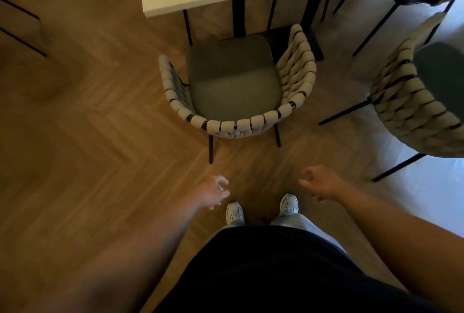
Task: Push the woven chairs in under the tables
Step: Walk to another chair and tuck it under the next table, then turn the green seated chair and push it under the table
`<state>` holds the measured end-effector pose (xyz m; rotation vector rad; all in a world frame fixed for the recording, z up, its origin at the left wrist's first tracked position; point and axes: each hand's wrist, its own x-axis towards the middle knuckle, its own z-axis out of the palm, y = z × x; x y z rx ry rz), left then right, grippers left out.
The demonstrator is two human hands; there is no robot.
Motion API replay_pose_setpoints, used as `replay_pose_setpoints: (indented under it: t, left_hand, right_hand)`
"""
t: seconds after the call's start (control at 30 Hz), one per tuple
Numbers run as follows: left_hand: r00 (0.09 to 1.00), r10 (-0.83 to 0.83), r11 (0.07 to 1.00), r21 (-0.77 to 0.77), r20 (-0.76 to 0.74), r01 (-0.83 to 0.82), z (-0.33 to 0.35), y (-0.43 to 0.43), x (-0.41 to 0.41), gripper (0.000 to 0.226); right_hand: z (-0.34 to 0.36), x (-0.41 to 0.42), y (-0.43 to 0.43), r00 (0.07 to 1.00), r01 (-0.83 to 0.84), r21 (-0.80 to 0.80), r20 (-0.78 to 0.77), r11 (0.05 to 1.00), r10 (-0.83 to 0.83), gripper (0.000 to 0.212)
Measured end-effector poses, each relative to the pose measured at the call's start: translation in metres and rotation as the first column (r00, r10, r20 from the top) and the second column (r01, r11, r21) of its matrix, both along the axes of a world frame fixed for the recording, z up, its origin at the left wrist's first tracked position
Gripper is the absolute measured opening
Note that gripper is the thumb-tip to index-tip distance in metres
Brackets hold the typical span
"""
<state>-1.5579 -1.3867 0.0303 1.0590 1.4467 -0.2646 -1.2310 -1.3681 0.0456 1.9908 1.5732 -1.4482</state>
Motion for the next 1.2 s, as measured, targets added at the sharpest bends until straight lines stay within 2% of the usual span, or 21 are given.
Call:
replay_pose_setpoints:
  t: [0.17, 0.3, 0.4, 0.53, 0.7, 0.93, 1.2]
  left_hand:
    - [0.999, -0.039, 0.995, 0.090, 0.004, 0.038, -0.010, -0.034, 0.001, 0.031]
    - [0.997, -0.077, 0.989, 0.125, -0.032, 0.080, -0.007, -0.030, -0.003, 0.024]
    - [0.980, -0.185, 0.972, 0.133, -0.073, 0.194, -0.002, -0.014, 0.000, 0.026]
    - [0.970, -0.211, 0.963, 0.146, -0.118, 0.227, 0.007, 0.001, 0.024, 0.021]
    - [0.931, -0.327, 0.924, 0.155, -0.160, 0.351, 0.014, -0.011, 0.078, 0.011]
    - [0.925, -0.355, 0.911, 0.170, -0.139, 0.375, 0.015, -0.059, 0.193, 0.015]
    - [0.918, -0.386, 0.873, 0.285, -0.092, 0.396, 0.019, -0.066, 0.308, 0.016]
  right_hand:
    - [0.009, 0.002, -0.054, 0.997, 0.043, 0.019, 0.057, 0.999, -0.044, 0.027]
    - [0.011, 0.007, -0.085, 0.980, 0.191, 0.058, 0.050, 0.980, -0.194, 0.021]
    - [0.008, 0.016, -0.101, 0.961, 0.271, 0.095, 0.039, 0.958, -0.275, 0.027]
    - [0.002, 0.036, -0.125, 0.926, 0.374, 0.091, 0.016, 0.923, -0.377, 0.034]
    - [-0.002, 0.073, -0.168, 0.880, 0.475, 0.090, -0.026, 0.876, -0.474, 0.031]
    - [-0.007, 0.155, -0.240, 0.794, 0.608, 0.000, -0.020, 0.794, -0.608, 0.013]
    - [-0.008, 0.234, -0.268, 0.739, 0.672, -0.032, -0.041, 0.740, -0.672, 0.018]
